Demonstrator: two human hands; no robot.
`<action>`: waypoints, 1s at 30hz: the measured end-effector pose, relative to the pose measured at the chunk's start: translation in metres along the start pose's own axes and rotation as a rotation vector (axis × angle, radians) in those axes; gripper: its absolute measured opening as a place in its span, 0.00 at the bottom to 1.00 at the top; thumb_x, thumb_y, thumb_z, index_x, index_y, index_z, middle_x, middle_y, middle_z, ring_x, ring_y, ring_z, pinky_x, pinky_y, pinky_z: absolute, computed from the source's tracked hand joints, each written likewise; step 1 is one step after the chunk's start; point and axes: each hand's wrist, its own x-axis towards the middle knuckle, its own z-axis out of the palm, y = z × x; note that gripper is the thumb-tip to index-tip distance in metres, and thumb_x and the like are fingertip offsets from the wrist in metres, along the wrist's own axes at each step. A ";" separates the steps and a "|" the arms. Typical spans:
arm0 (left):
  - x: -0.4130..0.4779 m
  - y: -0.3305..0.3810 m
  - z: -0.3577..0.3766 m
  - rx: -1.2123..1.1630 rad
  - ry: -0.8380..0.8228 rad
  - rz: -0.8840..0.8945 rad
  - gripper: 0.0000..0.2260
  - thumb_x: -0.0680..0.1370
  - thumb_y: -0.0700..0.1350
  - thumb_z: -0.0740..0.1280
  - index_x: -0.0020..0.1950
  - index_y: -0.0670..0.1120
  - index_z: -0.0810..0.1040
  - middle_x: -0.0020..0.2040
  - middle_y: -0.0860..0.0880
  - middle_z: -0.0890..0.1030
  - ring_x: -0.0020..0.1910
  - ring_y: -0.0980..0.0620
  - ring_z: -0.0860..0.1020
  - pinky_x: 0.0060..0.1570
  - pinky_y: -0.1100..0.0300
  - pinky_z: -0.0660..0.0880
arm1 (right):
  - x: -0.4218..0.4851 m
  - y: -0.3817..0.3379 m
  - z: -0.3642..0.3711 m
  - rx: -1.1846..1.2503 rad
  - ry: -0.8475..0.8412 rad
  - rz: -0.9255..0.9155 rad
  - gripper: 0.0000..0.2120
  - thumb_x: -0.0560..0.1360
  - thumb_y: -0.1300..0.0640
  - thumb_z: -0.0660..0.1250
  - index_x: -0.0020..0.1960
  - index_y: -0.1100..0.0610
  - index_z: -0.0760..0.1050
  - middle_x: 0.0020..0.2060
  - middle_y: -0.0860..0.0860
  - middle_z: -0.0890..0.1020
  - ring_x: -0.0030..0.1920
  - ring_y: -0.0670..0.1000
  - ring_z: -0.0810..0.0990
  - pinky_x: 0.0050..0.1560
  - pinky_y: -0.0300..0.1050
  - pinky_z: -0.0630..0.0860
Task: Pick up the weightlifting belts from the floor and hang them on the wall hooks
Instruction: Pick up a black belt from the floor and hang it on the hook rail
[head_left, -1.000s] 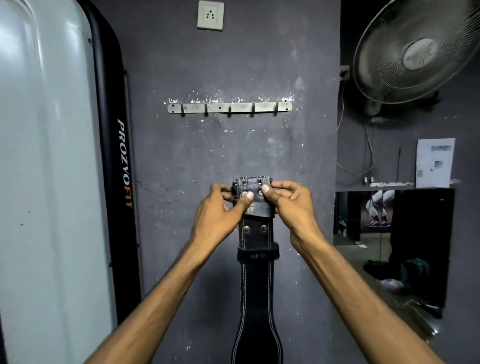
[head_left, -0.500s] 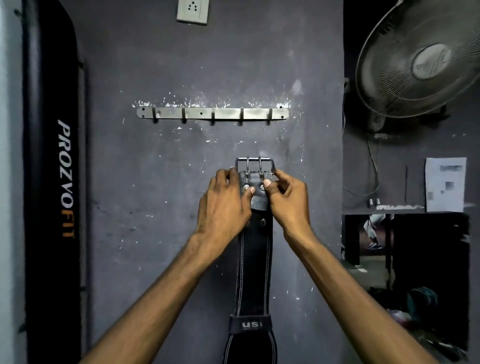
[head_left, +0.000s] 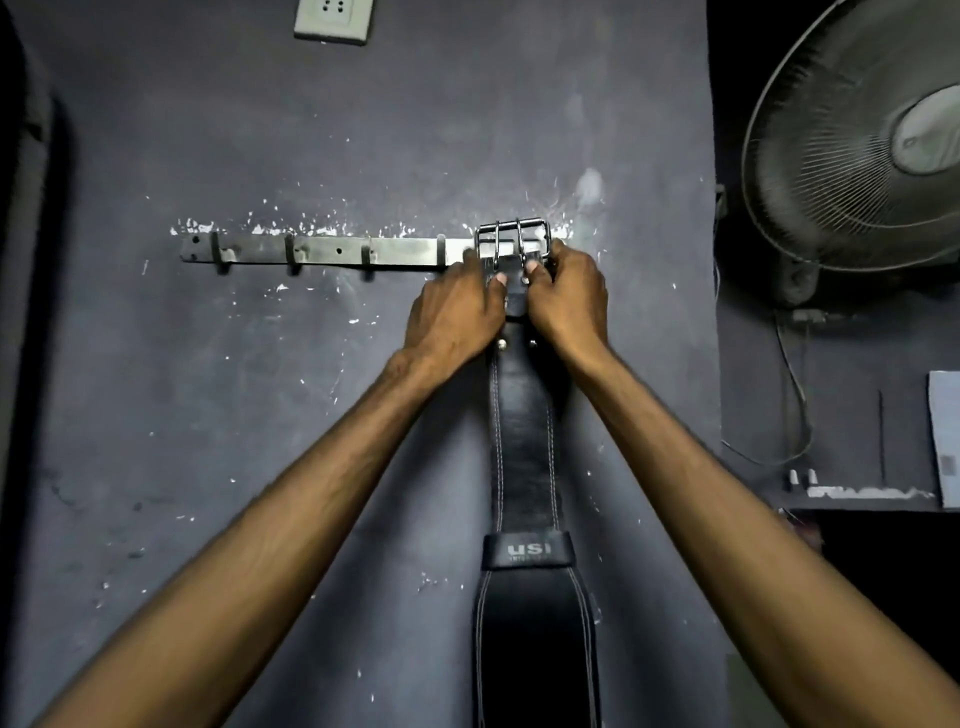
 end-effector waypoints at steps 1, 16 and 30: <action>0.003 0.002 0.005 0.020 0.008 -0.010 0.21 0.82 0.51 0.54 0.67 0.36 0.69 0.60 0.34 0.79 0.58 0.32 0.77 0.51 0.46 0.73 | 0.003 0.003 0.002 -0.035 0.000 -0.019 0.11 0.78 0.57 0.63 0.56 0.61 0.78 0.51 0.62 0.85 0.55 0.66 0.81 0.46 0.51 0.73; -0.039 -0.013 0.022 0.091 0.047 0.068 0.27 0.84 0.56 0.53 0.77 0.41 0.61 0.62 0.39 0.77 0.56 0.36 0.78 0.48 0.47 0.74 | -0.040 0.044 0.011 -0.002 -0.007 -0.120 0.15 0.83 0.52 0.56 0.64 0.52 0.76 0.50 0.52 0.86 0.50 0.59 0.83 0.46 0.48 0.76; -0.168 -0.075 -0.044 -0.040 -0.225 0.050 0.28 0.77 0.53 0.65 0.76 0.50 0.63 0.63 0.51 0.77 0.51 0.46 0.81 0.50 0.51 0.78 | -0.147 0.019 -0.007 -0.011 -0.013 0.043 0.24 0.76 0.51 0.66 0.73 0.51 0.73 0.60 0.55 0.79 0.51 0.55 0.83 0.58 0.48 0.79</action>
